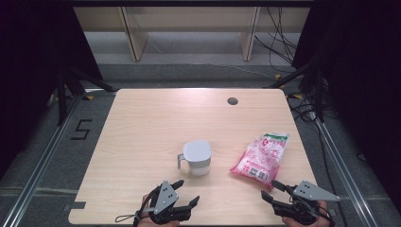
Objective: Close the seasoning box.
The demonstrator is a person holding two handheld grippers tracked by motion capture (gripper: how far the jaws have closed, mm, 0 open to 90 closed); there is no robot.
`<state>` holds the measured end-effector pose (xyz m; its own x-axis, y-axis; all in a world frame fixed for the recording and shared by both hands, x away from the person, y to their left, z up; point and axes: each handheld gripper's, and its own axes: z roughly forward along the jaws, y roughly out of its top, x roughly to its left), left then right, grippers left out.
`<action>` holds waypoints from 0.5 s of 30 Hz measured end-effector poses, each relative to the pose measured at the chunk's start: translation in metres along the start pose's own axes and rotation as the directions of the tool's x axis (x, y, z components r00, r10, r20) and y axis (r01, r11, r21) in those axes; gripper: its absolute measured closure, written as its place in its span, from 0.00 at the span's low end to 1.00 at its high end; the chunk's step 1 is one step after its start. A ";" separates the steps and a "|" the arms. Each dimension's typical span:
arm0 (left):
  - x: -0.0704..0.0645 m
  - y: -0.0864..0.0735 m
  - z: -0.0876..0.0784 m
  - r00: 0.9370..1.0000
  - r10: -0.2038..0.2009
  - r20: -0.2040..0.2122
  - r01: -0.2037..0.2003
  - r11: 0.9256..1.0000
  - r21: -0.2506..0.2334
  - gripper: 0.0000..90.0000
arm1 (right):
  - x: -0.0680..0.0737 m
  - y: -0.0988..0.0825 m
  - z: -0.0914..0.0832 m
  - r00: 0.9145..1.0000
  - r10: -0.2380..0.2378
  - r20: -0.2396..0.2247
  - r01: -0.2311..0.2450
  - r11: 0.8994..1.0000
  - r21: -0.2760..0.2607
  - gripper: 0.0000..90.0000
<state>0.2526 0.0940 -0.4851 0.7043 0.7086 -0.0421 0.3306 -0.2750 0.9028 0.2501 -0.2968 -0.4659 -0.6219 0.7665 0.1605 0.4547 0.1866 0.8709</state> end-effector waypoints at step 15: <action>0.006 -0.002 -0.002 0.999 -0.034 0.003 0.034 0.999 -0.003 0.31 | -0.008 -0.004 0.004 1.000 -0.021 -0.007 0.021 1.000 0.008 0.47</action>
<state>0.2551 0.1000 -0.4866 0.6947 0.7155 -0.0740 0.3521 -0.2486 0.9024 0.2557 -0.3007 -0.4727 -0.6356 0.7583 0.1449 0.4463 0.2078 0.8704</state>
